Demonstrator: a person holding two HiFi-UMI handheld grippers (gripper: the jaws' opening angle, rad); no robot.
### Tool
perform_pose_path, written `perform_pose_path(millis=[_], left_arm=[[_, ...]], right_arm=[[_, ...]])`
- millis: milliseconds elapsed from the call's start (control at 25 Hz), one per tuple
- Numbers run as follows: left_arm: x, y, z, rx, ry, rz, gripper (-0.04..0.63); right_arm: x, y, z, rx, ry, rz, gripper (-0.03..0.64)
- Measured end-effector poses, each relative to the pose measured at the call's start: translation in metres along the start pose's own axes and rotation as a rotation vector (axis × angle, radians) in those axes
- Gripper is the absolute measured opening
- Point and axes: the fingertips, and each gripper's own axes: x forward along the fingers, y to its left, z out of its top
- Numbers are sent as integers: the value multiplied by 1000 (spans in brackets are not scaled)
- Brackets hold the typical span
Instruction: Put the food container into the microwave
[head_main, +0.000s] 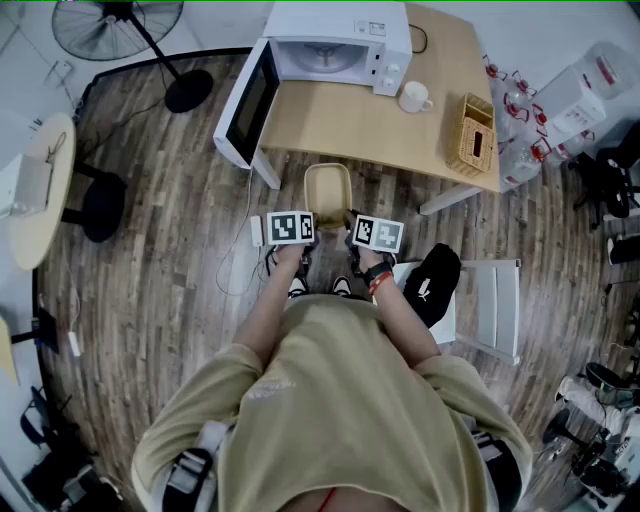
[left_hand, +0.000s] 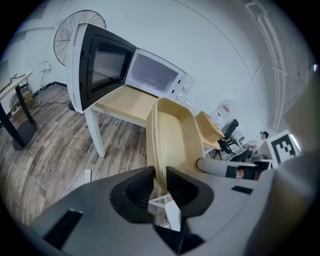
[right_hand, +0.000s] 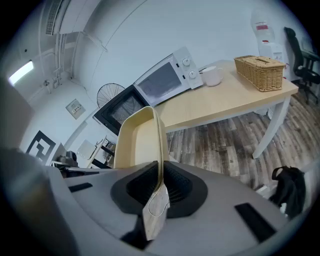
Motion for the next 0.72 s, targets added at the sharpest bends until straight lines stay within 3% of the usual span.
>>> perform_pose_path(millis=[320, 720], left_arm=[[10, -23, -6, 4, -14, 28, 89], [14, -29, -6, -23, -34, 66, 89]], right_arm=[[-13, -20, 6, -32, -35, 3, 55], [-17, -23, 16, -81, -90, 78, 56]])
